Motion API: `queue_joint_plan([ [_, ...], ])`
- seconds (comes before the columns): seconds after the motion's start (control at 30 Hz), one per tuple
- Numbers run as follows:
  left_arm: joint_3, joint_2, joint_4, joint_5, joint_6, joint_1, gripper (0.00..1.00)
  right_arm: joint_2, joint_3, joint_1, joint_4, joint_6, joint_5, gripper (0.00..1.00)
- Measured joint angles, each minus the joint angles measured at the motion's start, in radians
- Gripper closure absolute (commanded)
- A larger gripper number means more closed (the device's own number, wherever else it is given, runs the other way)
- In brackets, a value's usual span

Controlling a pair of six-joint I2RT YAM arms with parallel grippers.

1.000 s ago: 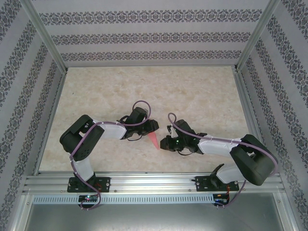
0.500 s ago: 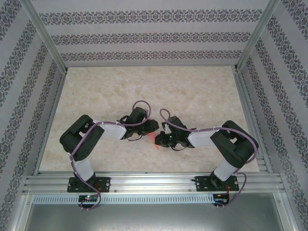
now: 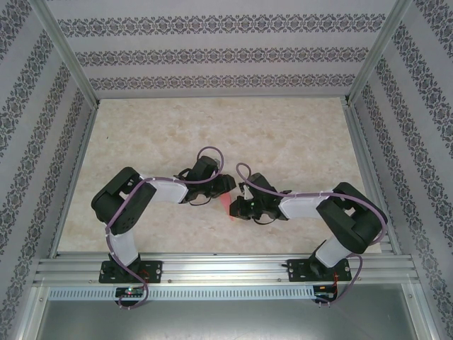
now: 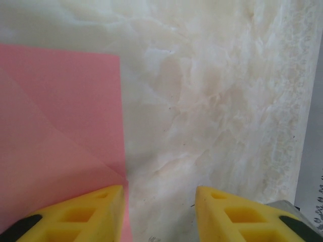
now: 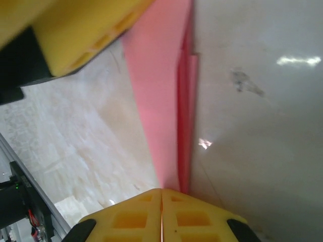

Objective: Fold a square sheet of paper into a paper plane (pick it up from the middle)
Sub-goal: Fold the wing for the fifth time at the center of the table.

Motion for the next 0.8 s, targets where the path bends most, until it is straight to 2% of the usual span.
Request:
queue_joint_plan([
  [0.33,0.006,0.007,0.008,-0.016,-0.023,0.003,0.57,0.115,0.042,-0.012,0.130,0.025,-0.007,0.91],
  [0.57,0.006,0.004,0.007,-0.016,-0.011,0.002,0.57,0.112,-0.014,-0.012,0.232,0.029,-0.011,0.92],
  [0.8,0.006,0.004,0.006,-0.016,-0.011,0.001,0.57,0.093,-0.016,-0.011,0.210,0.039,-0.011,0.90],
])
